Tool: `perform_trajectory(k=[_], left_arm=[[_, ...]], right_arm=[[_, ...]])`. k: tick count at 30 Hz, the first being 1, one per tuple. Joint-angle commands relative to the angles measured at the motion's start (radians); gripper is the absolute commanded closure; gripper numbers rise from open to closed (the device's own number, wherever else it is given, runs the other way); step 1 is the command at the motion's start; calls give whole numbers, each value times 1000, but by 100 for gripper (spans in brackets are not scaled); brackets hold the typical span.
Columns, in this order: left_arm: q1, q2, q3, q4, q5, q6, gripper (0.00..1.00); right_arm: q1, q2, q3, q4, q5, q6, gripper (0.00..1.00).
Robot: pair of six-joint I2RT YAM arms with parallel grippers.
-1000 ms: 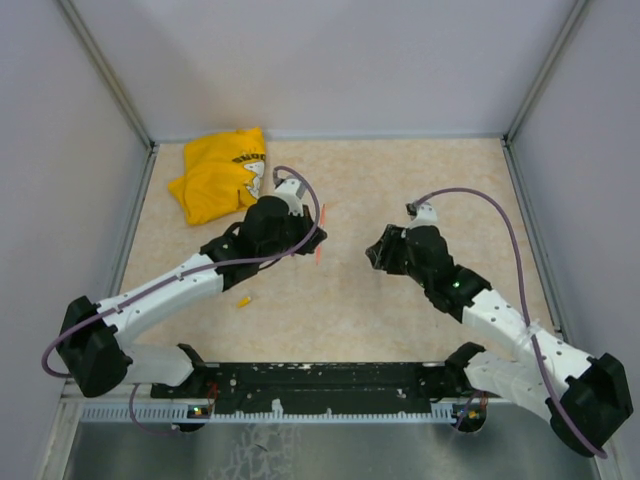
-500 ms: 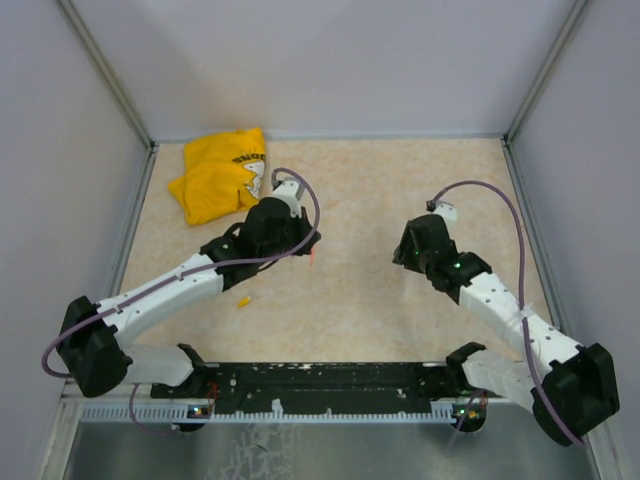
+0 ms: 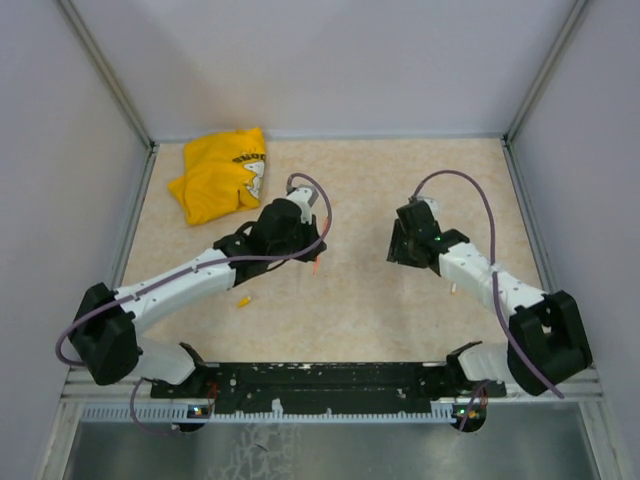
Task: Insert the pens into the pen caps
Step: Insert the pen cap onto the pen.
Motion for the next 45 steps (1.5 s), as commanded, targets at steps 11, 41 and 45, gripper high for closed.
perform_trajectory(k=[11,41,45], left_arm=[[36,-57,-17,49,31,-8,100],[38,-234,-116,47,-90,61,100],[38,-241,-123,57,-95,61,100]], right_arm=[[-6,299,200,43,3,-152,57],[-6,457,231,52,-1,-213,85],[-6,420,215,51,-24,-226,90]])
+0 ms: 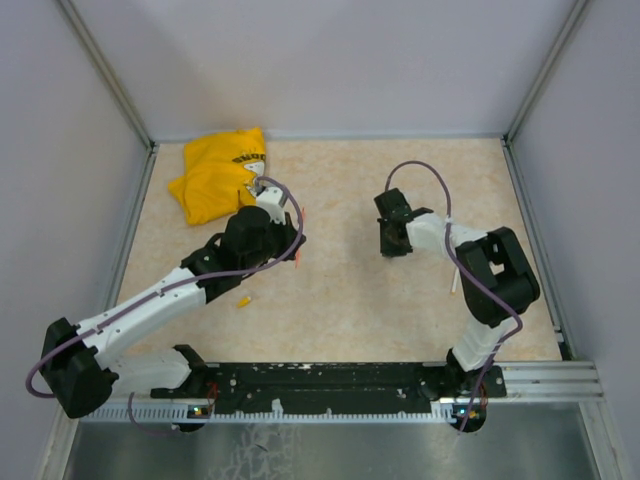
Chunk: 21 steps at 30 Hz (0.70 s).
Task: Insert the pens into the pen caps
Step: Insert the pen cap onto the pen.
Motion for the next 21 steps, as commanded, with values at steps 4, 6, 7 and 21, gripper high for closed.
perform_trajectory(k=[4,6,7,21], left_arm=[[3,-24,-17,39,-10,16,100],[3,-28,-22,43,-15,15,100],[3,-32,-25,46,-19,15,100],[3,-196,-96,37,-225,-13,100]], right_arm=[[3,-117,-49,59,-167,-85,92],[27,-140,-64,74,-223,-134,92],[53,-148,-67,74,-233,-164,92],[361,-163,-59,61,-269,-442,91]])
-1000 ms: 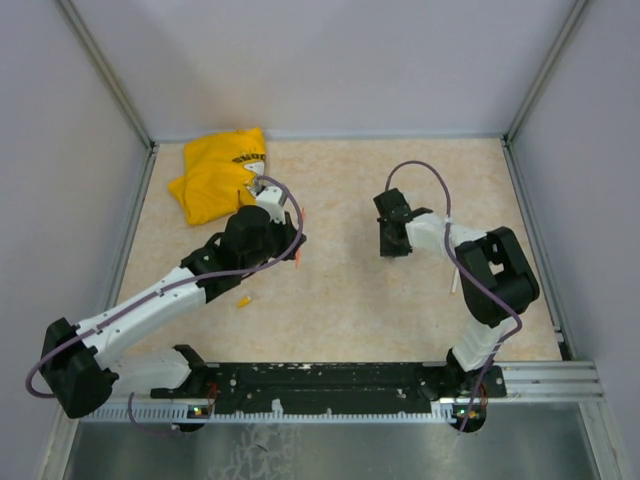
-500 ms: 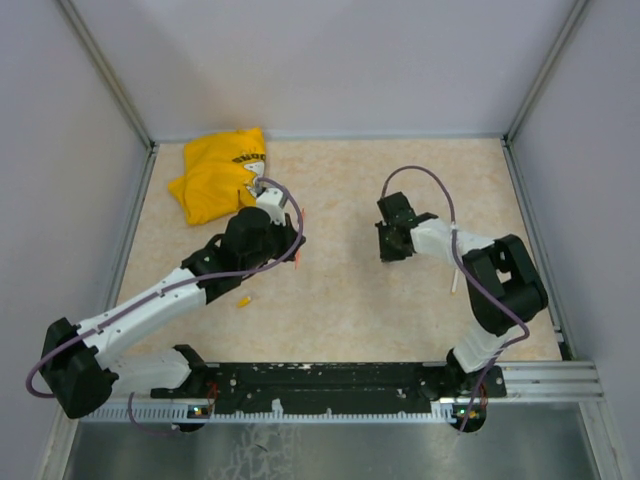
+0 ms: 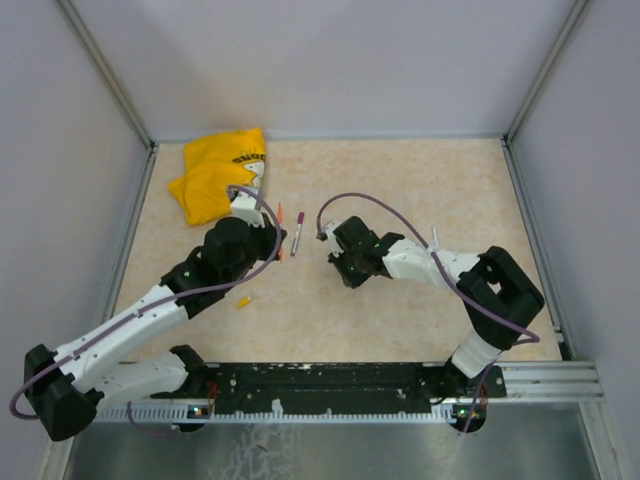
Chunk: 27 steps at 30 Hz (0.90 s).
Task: Insert the pens into the pen caps
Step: Insert the pen cap onto the pen.
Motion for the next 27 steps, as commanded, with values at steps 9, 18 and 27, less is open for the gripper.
perform_trajectory(k=[9,18,27], left_arm=[[3,-115,-46,22,-116,-6,100],[3,-135,-59,8,-129,-6,100],[3,-133,-58,7,-133,-5,100]], right_arm=[[111,18,60,-48,-69,-254,89],[134,53,75,-49,-68,-246,73],[135,-127,44,28,-2,-44,64]])
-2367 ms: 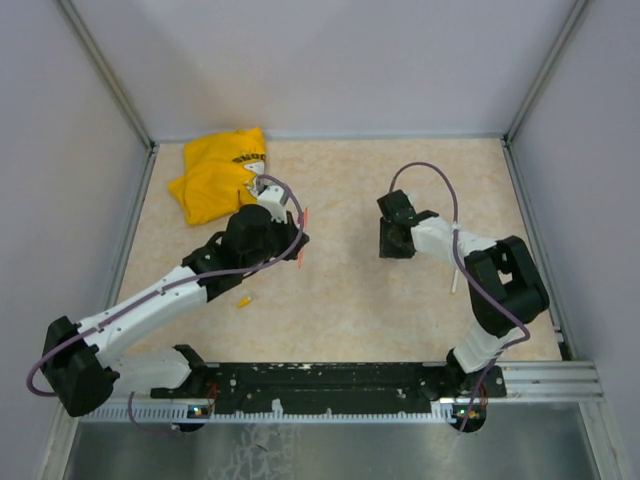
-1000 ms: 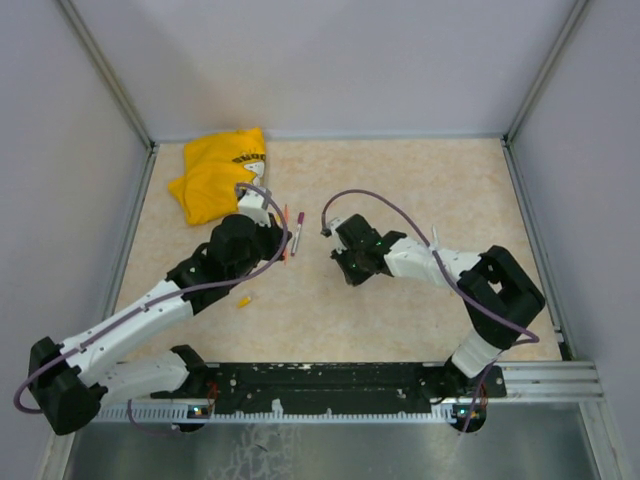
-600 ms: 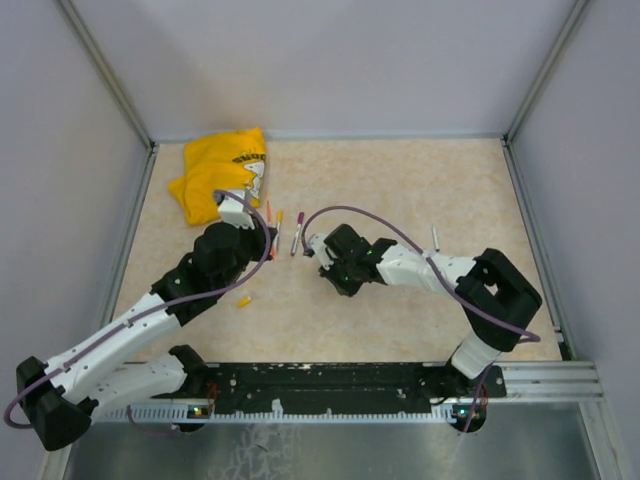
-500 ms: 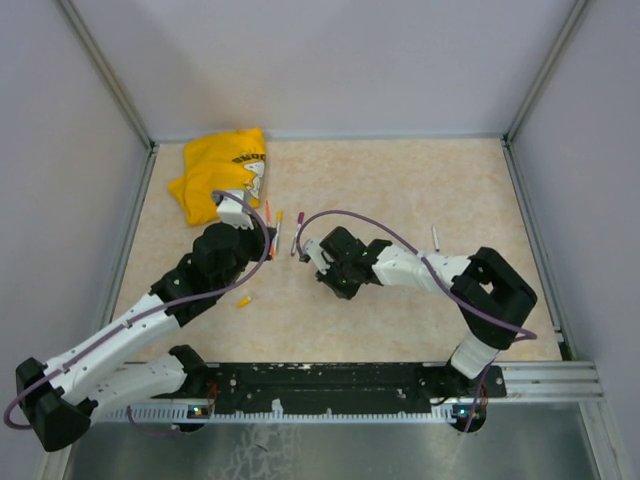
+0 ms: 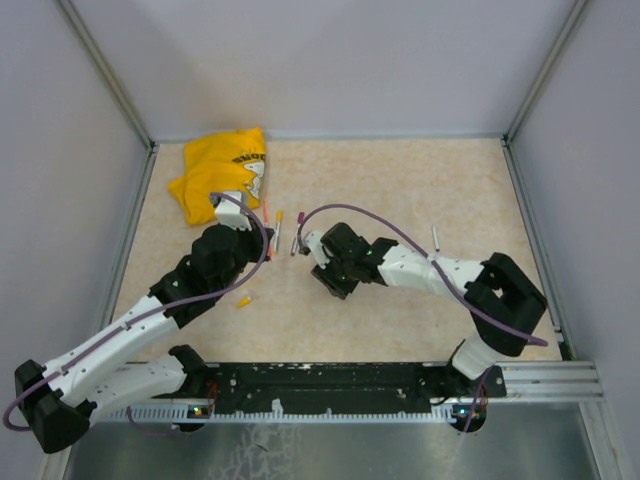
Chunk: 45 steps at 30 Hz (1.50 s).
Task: Insert the pens into the pen caps
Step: Insert the pen cap onto the pen.
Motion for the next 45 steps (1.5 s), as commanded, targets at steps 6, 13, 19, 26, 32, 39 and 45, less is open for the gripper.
perform_trajectory(k=[6,13,19,26,32,39,45], left_arm=[[3,-16,-11,7,-31,10,100],[3,-1,-6,10,-28,6,100],[3,16,4,10,-10,4,100],[3,10,1,6,-8,-1,100],[3,17,4,2,-7,-2,100],[3,34,7,4,0,-4,100],[3,40,6,5,-1,-4,100]], right_arm=[[20,-217,-88,147,59,469,56],[118,-219,-166,185,13,643,45],[156,-169,-176,177,7,699,45],[156,-117,-170,148,42,752,44],[156,-85,-170,147,10,760,44],[157,-48,-164,118,12,763,44],[156,-35,-149,67,63,760,43]])
